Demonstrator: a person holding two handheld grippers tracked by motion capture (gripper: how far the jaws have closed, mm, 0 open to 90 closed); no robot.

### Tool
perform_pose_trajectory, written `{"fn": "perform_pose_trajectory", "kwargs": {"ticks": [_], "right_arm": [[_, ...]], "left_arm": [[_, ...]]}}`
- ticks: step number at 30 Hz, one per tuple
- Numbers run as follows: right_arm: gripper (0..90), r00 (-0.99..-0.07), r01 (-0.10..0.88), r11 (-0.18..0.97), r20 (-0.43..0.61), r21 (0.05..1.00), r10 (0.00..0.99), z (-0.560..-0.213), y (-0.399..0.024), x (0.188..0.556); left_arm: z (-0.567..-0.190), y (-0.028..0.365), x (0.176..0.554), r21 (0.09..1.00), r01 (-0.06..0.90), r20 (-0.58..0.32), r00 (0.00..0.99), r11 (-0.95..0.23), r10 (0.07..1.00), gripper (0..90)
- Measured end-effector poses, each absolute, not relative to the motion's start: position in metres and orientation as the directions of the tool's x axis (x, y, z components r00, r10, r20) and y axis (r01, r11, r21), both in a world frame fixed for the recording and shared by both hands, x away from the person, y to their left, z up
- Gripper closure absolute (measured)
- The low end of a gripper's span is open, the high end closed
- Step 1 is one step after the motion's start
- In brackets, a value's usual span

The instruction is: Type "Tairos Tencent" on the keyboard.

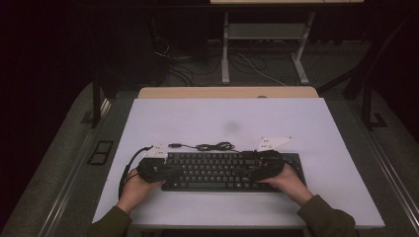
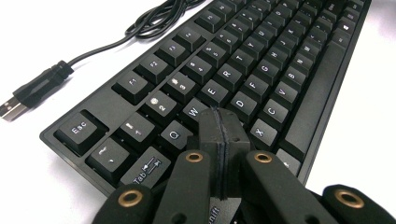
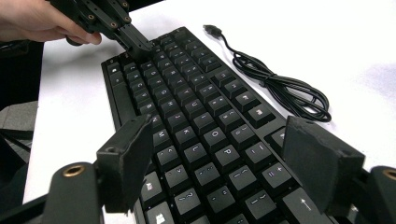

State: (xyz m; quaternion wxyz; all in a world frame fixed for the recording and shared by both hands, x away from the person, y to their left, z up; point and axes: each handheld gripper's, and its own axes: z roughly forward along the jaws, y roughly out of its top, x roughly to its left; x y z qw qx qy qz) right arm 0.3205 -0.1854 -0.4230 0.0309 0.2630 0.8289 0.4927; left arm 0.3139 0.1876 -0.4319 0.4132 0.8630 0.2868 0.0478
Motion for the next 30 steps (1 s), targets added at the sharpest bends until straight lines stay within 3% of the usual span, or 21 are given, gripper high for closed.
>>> {"fn": "perform_pose_trajectory", "kwargs": {"ticks": [9,30], "right_arm": [[24.5,-0.858,0.407,0.371,0.21,0.835,0.469,-0.423,-0.187,0.321],[25.2,-0.859,0.407,0.369,0.213,0.836,0.466,-0.416,-0.175,0.329]], "left_arm": [[-0.428,0.187,0.313,0.756,0.453,-0.16,0.828,-0.473,0.537,87.6],[-0.422,0.178,0.317,0.794,0.441,-0.153,0.812,-0.419,0.564,42.8]]}}
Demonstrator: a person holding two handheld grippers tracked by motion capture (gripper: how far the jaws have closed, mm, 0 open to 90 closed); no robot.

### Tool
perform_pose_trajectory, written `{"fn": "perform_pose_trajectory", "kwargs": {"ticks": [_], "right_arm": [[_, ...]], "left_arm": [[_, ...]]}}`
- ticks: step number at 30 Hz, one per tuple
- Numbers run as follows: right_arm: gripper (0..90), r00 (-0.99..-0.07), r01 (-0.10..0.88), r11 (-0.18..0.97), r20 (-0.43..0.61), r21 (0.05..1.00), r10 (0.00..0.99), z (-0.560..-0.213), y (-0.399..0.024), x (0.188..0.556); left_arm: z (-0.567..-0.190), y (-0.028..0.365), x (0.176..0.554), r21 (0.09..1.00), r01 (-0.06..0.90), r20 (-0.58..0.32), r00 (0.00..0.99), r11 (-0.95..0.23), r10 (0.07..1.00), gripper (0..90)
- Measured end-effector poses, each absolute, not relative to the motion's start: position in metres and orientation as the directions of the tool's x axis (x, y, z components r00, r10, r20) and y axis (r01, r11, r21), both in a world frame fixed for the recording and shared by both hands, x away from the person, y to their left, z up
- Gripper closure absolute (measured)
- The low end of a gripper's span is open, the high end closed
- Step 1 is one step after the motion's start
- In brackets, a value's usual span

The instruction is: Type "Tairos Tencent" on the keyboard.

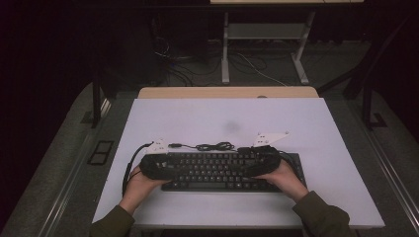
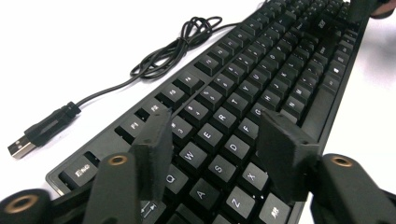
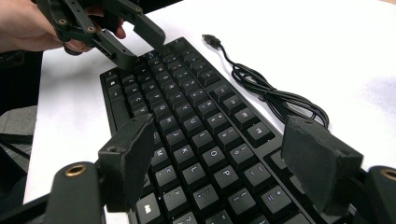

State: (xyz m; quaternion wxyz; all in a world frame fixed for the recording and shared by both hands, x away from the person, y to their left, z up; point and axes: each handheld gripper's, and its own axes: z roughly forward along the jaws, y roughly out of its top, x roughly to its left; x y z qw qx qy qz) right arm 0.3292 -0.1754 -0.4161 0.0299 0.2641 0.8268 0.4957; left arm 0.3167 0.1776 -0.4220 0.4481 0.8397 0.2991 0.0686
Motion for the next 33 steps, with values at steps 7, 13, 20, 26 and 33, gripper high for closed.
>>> {"fn": "perform_pose_trajectory", "kwargs": {"ticks": [7,13,20,26,33], "right_arm": [[25.3,-0.857,0.415,0.369,0.221,0.832,0.466,-0.418,-0.174,0.331],[26.6,-0.858,0.417,0.368,0.227,0.831,0.46,-0.417,-0.169,0.334],[29.2,-0.861,0.418,0.378,0.228,0.826,0.454,-0.417,-0.16,0.339],[36.4,-0.866,0.415,0.379,0.23,0.827,0.444,-0.417,-0.152,0.344],[55.2,-0.866,0.421,0.39,0.235,0.819,0.441,-0.418,-0.147,0.346]], "left_arm": [[-0.422,0.173,0.318,0.799,0.443,-0.152,0.804,-0.408,0.575,31.9],[-0.423,0.168,0.32,0.809,0.432,-0.147,0.805,-0.399,0.574,23.2],[-0.424,0.164,0.32,0.815,0.419,-0.141,0.813,-0.4,0.564,18.9],[-0.424,0.162,0.32,0.818,0.419,-0.143,0.812,-0.394,0.566,15.5],[-0.425,0.161,0.319,0.818,0.415,-0.14,0.815,-0.397,0.562,15.5]]}}
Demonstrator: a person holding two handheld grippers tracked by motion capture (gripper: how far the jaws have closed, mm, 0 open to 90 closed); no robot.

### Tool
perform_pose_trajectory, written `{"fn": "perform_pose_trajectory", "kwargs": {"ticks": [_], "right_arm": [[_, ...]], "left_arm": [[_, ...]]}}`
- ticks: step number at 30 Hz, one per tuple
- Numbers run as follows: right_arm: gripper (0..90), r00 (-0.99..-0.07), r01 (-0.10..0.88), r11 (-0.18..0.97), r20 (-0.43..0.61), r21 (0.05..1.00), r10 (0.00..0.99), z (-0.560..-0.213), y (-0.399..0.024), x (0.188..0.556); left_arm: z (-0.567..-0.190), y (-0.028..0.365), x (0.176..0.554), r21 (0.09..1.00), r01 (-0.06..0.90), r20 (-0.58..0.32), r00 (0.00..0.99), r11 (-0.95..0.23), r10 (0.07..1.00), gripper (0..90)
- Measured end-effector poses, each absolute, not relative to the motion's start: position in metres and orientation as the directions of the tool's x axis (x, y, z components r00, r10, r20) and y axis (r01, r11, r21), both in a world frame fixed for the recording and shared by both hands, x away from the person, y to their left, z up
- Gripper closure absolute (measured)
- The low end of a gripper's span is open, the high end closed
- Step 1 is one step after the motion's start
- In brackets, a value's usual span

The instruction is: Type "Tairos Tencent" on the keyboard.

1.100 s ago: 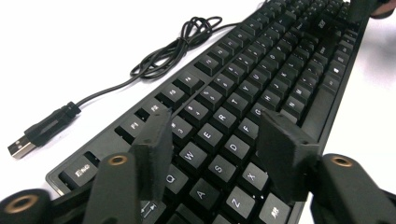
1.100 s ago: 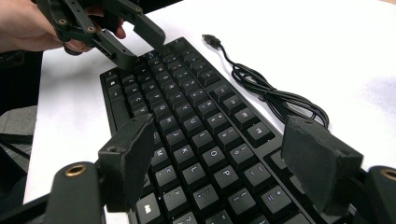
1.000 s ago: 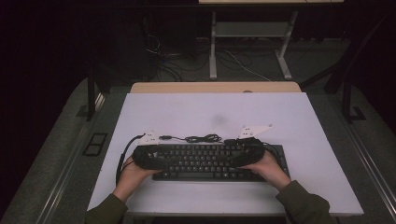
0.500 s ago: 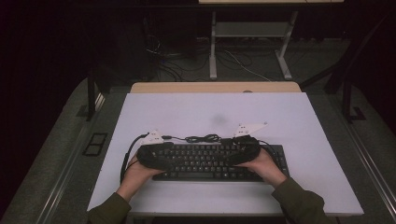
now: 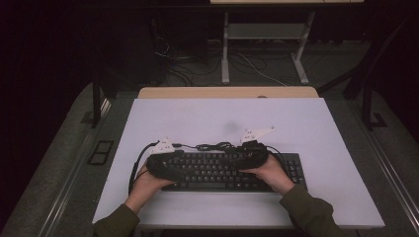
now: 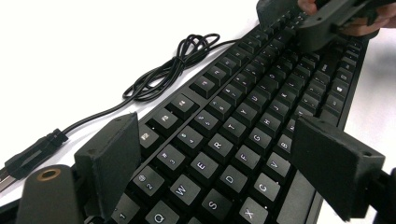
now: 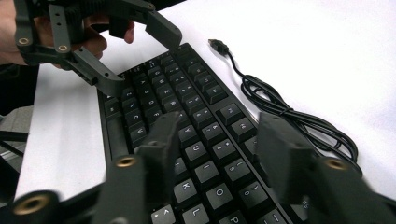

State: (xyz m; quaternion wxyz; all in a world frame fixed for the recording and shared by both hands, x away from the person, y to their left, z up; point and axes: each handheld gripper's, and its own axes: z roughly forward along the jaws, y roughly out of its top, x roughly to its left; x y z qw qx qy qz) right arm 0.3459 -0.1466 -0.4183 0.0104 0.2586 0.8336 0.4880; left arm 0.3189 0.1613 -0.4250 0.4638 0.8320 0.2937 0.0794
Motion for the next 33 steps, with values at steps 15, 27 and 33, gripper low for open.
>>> {"fn": "perform_pose_trajectory", "kwargs": {"ticks": [15,27,33], "right_arm": [[89.2,-0.888,0.408,0.487,0.213,0.772,0.407,-0.43,-0.129,0.344],[89.3,-0.884,0.415,0.526,0.192,0.742,0.427,-0.437,-0.123,0.344],[89.3,-0.881,0.421,0.526,0.195,0.739,0.431,-0.437,-0.124,0.344]], "left_arm": [[-0.426,0.16,0.318,0.822,0.404,-0.133,0.821,-0.402,0.555,14.7],[-0.426,0.16,0.318,0.82,0.407,-0.135,0.82,-0.402,0.556,14.8],[-0.425,0.161,0.318,0.821,0.406,-0.135,0.821,-0.402,0.555,14.8]]}}
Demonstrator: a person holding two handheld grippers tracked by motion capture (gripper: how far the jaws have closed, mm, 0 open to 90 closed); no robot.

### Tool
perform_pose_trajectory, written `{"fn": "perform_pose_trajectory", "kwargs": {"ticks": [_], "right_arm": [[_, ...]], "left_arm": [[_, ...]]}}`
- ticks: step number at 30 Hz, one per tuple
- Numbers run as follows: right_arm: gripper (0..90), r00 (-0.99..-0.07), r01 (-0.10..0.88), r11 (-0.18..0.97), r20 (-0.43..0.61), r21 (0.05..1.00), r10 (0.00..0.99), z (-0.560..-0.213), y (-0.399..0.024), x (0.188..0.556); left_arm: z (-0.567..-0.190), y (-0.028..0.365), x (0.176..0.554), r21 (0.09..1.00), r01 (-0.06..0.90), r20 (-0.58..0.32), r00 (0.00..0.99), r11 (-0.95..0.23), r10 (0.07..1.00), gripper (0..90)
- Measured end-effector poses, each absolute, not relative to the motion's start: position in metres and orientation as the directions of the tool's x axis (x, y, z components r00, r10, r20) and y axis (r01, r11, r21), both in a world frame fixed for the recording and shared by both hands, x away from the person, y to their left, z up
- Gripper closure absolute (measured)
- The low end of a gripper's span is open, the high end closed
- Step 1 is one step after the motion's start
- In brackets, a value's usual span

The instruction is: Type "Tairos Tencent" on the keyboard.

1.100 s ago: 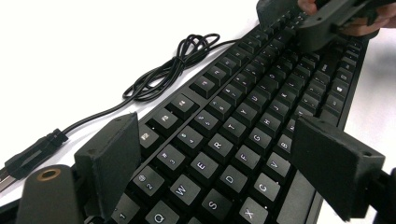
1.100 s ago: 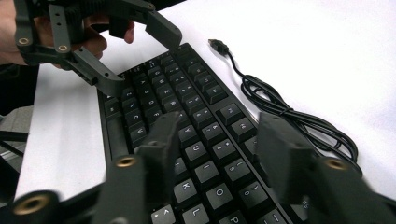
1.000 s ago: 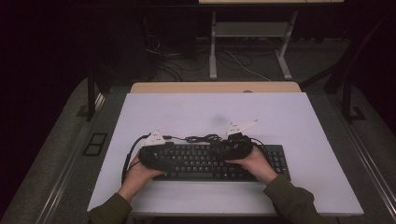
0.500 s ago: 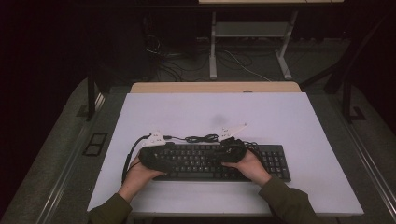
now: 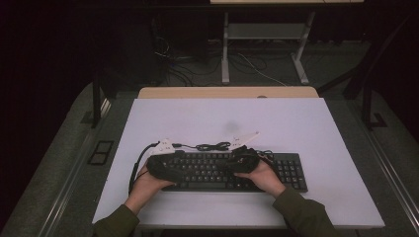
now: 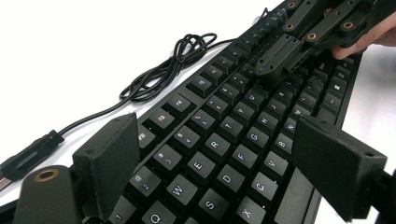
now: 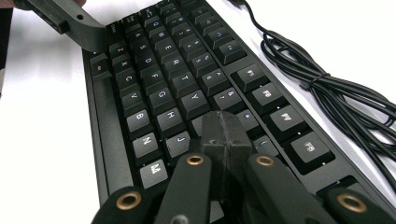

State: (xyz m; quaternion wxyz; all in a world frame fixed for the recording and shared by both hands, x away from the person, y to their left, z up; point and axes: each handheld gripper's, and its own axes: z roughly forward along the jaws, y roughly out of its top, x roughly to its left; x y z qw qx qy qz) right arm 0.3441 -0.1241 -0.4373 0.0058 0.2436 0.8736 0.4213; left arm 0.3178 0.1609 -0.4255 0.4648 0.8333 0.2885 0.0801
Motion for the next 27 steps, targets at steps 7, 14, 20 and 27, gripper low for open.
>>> {"fn": "perform_pose_trajectory", "kwargs": {"ticks": [7,14,20,27], "right_arm": [[89.4,-0.88,0.423,0.538,0.19,0.729,0.435,-0.4394,-0.1228,0.3442],[89.3,-0.881,0.423,0.533,0.195,0.733,0.431,-0.4382,-0.1231,0.3439],[89.3,-0.878,0.426,0.508,0.205,0.748,0.433,-0.4339,-0.1267,0.3447],[86.7,-0.874,0.432,0.487,0.221,0.759,0.432,-0.4332,-0.1306,0.3459]], "left_arm": [[-0.4252,0.161,0.3177,0.821,0.407,-0.135,0.82,-0.4,0.556,14.8],[-0.425,0.1612,0.3177,0.821,0.408,-0.135,0.818,-0.399,0.559,14.8],[-0.425,0.1616,0.3178,0.82,0.408,-0.134,0.818,-0.401,0.559,14.8],[-0.425,0.1622,0.3176,0.821,0.407,-0.132,0.818,-0.4,0.56,15.1]]}}
